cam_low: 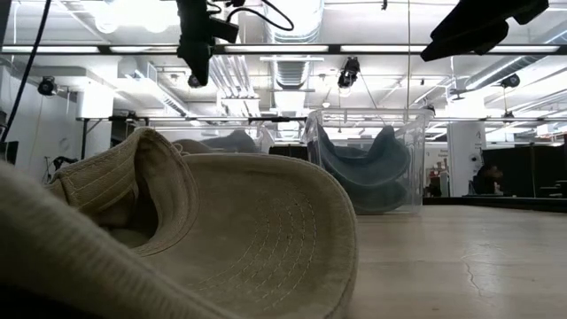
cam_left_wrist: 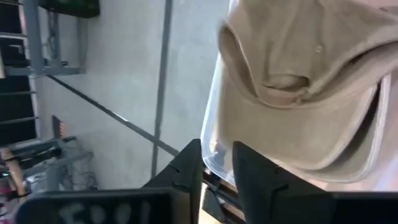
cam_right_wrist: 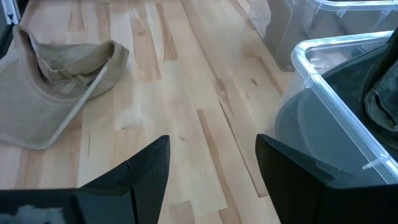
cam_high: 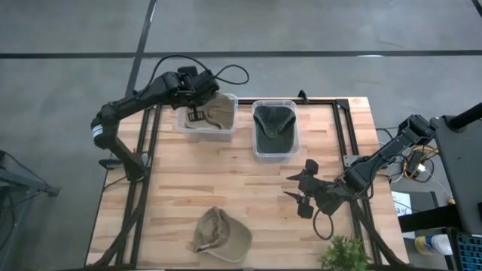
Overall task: Pick & Place hat
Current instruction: Put the light brown cap into the left transparent bin
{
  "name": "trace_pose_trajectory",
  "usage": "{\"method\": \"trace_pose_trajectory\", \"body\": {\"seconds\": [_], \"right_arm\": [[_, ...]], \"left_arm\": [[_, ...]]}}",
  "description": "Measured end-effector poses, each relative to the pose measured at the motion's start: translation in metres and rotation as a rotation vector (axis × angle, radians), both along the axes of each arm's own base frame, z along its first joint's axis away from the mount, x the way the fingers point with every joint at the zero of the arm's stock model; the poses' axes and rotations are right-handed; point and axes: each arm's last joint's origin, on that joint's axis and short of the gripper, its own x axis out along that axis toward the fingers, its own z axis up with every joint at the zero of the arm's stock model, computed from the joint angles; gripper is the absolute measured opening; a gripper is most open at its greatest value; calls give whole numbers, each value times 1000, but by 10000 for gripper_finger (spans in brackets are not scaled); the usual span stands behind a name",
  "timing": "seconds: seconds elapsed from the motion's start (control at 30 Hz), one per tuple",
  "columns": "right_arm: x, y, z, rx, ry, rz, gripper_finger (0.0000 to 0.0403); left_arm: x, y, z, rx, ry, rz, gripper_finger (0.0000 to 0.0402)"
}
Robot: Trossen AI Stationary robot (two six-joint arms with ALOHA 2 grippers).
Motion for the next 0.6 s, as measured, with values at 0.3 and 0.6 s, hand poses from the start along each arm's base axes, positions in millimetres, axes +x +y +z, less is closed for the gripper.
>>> {"method": "trace_pose_trajectory", "body": {"seconds": [0.3, 0.6], "right_arm": [[0, 0, 0, 2, 1, 2, 233], [-1, 0, -1, -9, 11, 5, 233]], "left_arm": [[0, -4, 3, 42, -17, 23, 129], [6, -41, 4, -260, -272, 58, 131]]}}
